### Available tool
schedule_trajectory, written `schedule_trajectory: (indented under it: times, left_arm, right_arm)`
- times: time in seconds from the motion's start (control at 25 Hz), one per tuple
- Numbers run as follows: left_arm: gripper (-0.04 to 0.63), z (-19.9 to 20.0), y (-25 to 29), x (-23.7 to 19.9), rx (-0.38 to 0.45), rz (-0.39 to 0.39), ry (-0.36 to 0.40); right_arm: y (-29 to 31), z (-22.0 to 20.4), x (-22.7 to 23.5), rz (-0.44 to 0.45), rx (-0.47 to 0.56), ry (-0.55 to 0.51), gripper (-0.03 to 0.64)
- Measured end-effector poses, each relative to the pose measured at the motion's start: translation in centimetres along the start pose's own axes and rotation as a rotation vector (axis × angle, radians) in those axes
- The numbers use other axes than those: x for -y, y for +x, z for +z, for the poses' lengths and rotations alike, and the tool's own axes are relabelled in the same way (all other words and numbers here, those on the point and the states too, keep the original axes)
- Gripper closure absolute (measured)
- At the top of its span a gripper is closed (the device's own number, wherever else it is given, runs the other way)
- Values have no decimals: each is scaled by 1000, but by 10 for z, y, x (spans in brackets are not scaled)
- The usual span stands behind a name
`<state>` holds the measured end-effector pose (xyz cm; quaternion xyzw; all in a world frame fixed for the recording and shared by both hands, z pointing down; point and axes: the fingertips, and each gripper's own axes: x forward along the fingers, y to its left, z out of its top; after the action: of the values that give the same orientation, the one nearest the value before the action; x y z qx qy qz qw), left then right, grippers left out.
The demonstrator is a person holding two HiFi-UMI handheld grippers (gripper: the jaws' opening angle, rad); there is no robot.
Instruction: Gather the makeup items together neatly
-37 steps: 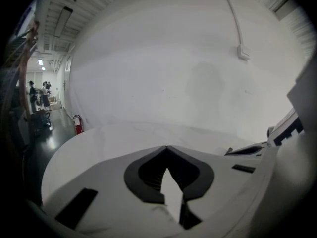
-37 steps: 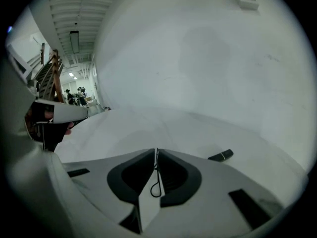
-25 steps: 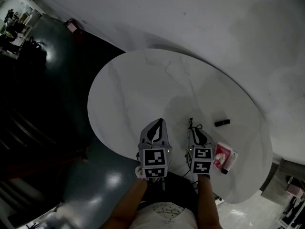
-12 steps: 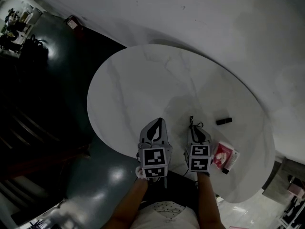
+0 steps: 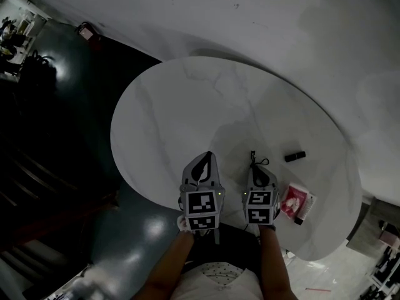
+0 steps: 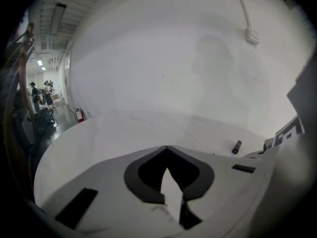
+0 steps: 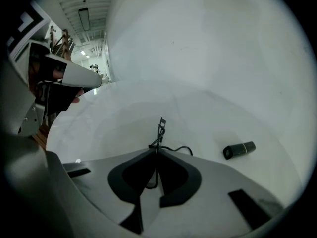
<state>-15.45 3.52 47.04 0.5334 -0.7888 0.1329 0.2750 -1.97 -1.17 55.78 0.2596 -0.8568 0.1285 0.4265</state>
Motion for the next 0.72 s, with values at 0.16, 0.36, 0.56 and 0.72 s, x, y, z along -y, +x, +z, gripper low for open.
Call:
schedule_trajectory:
  times: [0.16,0.36,0.56,0.72]
  left_arm:
    - [558,-3,4,-4,-16,-17,5]
    - [557,-3,7,-8,-20,-35,5]
    - [557,3,9,-15,-14,-48,7]
    - [558,8,9,-20,-8,-63,2]
  right_arm:
    - [1,0,2,-35,-5,-4,591]
    - [0,1,4,-66,-6,55,595]
    - [-3,17,6,-95,40,182,595]
    - [0,38,0,-94,82,365,595]
